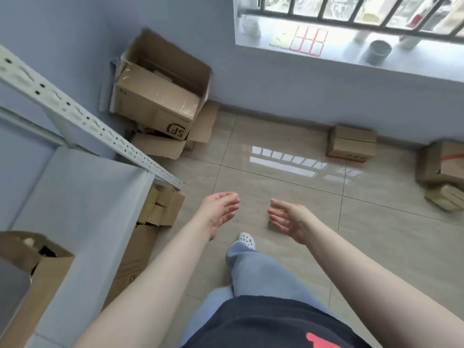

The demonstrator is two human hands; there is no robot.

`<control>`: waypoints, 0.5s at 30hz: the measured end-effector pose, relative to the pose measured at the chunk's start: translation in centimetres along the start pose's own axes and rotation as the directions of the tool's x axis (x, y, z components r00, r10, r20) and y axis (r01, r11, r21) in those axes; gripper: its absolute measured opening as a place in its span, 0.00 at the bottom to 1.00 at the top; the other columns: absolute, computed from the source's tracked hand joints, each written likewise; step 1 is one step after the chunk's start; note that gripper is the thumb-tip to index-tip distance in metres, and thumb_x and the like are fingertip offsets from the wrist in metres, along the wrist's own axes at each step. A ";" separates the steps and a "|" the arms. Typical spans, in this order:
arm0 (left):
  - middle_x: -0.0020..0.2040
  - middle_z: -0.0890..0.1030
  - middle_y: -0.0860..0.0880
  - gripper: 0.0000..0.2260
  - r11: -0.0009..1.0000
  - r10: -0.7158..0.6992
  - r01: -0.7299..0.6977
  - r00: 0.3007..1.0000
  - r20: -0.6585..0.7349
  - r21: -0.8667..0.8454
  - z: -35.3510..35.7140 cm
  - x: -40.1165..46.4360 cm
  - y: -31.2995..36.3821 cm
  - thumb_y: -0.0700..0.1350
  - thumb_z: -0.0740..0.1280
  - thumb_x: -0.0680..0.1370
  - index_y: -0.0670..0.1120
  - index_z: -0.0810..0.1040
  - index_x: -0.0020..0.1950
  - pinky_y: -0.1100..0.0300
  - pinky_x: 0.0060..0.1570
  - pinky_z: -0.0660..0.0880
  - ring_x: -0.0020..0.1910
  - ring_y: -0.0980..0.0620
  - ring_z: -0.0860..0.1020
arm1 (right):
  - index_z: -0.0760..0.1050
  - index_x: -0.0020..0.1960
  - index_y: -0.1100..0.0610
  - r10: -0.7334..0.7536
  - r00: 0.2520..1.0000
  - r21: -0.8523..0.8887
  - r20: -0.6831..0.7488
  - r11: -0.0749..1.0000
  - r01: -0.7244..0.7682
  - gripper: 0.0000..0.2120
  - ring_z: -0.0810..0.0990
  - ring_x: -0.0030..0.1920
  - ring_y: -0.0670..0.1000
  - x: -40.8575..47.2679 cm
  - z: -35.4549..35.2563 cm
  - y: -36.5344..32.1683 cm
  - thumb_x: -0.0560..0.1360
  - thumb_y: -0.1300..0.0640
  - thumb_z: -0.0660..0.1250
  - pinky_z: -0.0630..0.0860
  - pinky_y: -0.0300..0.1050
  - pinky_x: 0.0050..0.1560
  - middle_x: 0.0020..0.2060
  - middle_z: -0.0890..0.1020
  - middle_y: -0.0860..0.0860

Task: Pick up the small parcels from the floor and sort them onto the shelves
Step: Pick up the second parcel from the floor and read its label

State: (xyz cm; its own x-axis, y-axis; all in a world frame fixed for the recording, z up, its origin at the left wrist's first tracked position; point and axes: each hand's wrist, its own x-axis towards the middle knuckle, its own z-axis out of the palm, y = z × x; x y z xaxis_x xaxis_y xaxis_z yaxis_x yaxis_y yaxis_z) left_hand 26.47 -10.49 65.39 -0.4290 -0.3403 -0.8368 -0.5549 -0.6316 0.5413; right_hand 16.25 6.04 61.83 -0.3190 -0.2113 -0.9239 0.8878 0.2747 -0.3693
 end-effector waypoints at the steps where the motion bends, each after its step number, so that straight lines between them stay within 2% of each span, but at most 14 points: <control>1: 0.43 0.81 0.49 0.03 1.000 0.004 -0.004 1.000 0.000 0.023 -0.1 0.9 1.2 0.41 0.69 0.78 0.47 0.76 0.46 0.64 0.43 0.74 0.40 0.55 0.78 | 0.79 0.56 0.57 0.005 1.000 0.009 -0.004 1.000 -0.005 0.15 0.81 0.39 0.48 0.7 0.5 -0.9 0.72 0.52 0.73 0.76 0.38 0.33 0.42 0.83 0.52; 8: 0.43 0.81 0.49 0.02 0.983 -0.013 0.007 0.999 0.032 0.182 2.4 6.4 7.9 0.41 0.68 0.79 0.46 0.76 0.47 0.64 0.45 0.75 0.41 0.55 0.78 | 0.78 0.57 0.58 -0.007 0.998 0.115 -0.057 0.993 0.013 0.17 0.82 0.40 0.49 3.3 1.1 -5.8 0.71 0.52 0.73 0.77 0.39 0.36 0.43 0.83 0.53; 13: 0.43 0.81 0.48 0.02 0.905 -0.101 0.019 0.980 0.171 0.425 7.8 10.6 10.1 0.40 0.69 0.78 0.46 0.77 0.47 0.63 0.48 0.76 0.42 0.53 0.79 | 0.77 0.57 0.59 0.024 0.981 0.322 -0.191 0.946 0.039 0.18 0.81 0.41 0.50 4.4 -1.5 -6.8 0.71 0.52 0.73 0.79 0.41 0.41 0.43 0.83 0.53; 15: 0.44 0.82 0.48 0.03 0.852 -0.150 0.007 0.961 0.231 0.524 10.2 12.6 10.7 0.40 0.69 0.78 0.46 0.77 0.47 0.62 0.50 0.76 0.43 0.53 0.80 | 0.77 0.53 0.59 0.047 0.967 0.405 -0.249 0.912 0.060 0.14 0.79 0.39 0.49 4.6 -2.5 -6.8 0.72 0.53 0.73 0.77 0.41 0.43 0.42 0.82 0.53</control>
State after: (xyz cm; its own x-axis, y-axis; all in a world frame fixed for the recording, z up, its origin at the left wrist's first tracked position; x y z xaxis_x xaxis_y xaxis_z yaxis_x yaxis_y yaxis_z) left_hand 7.85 -14.39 61.51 -0.4939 -0.0714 -0.8666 -0.8491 -0.1749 0.4984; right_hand 7.94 5.57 59.85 -0.3495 0.0424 -0.9360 0.9252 -0.1418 -0.3519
